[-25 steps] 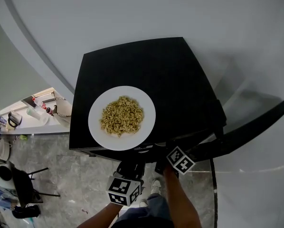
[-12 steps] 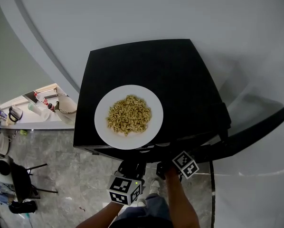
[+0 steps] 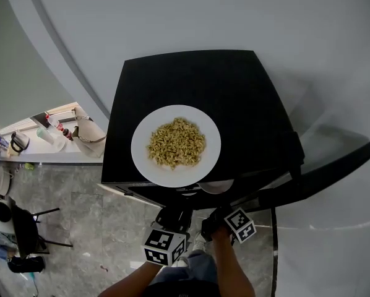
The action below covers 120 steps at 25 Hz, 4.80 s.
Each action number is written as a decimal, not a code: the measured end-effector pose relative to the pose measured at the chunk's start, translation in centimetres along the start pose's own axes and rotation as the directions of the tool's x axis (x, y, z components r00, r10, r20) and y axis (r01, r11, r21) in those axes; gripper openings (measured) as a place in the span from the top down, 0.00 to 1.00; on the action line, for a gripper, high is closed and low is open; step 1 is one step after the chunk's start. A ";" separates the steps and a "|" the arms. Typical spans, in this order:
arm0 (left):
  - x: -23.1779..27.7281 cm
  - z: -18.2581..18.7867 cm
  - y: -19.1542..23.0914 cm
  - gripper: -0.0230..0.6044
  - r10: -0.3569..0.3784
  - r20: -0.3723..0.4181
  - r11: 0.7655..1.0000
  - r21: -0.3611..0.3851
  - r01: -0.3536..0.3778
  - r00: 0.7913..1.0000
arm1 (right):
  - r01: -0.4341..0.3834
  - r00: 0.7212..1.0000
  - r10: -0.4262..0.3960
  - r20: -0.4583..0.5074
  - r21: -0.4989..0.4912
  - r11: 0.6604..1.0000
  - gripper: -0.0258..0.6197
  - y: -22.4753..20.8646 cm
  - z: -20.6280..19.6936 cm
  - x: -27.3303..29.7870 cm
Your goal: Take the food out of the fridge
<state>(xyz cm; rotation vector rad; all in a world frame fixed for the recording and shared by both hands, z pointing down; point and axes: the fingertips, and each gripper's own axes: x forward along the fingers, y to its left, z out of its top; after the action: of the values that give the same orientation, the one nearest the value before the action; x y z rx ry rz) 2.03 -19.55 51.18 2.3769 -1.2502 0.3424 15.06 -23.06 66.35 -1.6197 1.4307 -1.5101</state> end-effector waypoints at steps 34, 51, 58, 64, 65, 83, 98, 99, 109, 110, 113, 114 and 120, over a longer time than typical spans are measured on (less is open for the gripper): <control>-0.2 -0.8 0.6 0.97 0.015 -0.015 1.000 -0.017 -0.015 1.000 | -0.183 0.978 0.201 -0.054 0.238 0.954 0.95 0.7 -1.4 0.4; -2.8 0.4 -2.9 0.97 -0.031 0.048 0.999 0.010 0.031 0.998 | -0.312 0.940 0.334 -0.064 0.232 0.921 0.94 2.9 -0.6 -8.1; -5.5 1.5 -4.0 0.97 -0.032 0.097 0.999 0.020 0.030 0.995 | -0.385 0.912 0.407 -0.047 0.237 0.892 0.95 6.7 -0.2 -14.6; -8.4 3.3 -5.5 0.97 -0.042 0.149 0.999 0.029 0.039 0.988 | -0.427 0.893 0.448 -0.041 0.235 0.873 0.94 11.7 0.8 -22.0; -8.8 3.6 -5.8 0.97 -0.049 0.155 0.999 0.029 0.045 0.987 | -0.436 0.889 0.457 -0.039 0.238 0.868 0.94 12.6 1.0 -23.1; -12.3 9.9 -10.1 0.97 -0.144 0.255 0.989 0.059 0.133 0.956 | -0.520 0.842 0.532 -0.089 0.130 0.844 0.94 27.5 6.0 -31.5; -10.7 13.6 -11.0 0.97 -0.107 0.303 0.993 0.081 0.087 0.947 | -0.497 0.862 0.507 -0.019 0.164 0.852 0.94 33.1 11.7 -20.4; -11.0 13.6 -11.2 0.97 -0.106 0.308 0.993 0.083 0.085 0.945 | -0.493 0.865 0.501 -0.010 0.165 0.854 0.94 33.2 11.8 -20.0; -10.8 15.3 -10.6 0.97 -0.099 0.328 0.992 0.104 0.068 0.940 | -0.436 0.899 0.435 0.042 0.164 0.885 0.94 35.5 13.7 -13.1; -10.8 15.4 -10.6 0.97 -0.100 0.329 0.992 0.106 0.069 0.939 | -0.433 0.901 0.432 0.042 0.166 0.886 0.94 35.7 13.7 -12.7; -10.6 15.9 -10.3 0.97 -0.100 0.333 0.992 0.108 0.067 0.938 | -0.428 0.903 0.429 0.032 0.158 0.890 0.93 36.4 13.7 -11.8; -10.5 16.0 -10.2 0.97 -0.099 0.335 0.992 0.106 0.066 0.937 | -0.423 0.905 0.424 0.027 0.150 0.894 0.93 36.5 13.6 -11.8; -10.3 16.0 -9.8 0.97 -0.103 0.340 0.993 0.094 0.075 0.935 | -0.398 0.917 0.399 0.011 0.113 0.911 0.93 36.3 13.4 -12.0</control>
<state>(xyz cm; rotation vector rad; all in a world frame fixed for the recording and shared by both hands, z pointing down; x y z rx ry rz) 4.63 -14.94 30.43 2.6334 -1.2891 -0.0600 16.77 -27.77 26.15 -1.1617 1.5393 -1.3351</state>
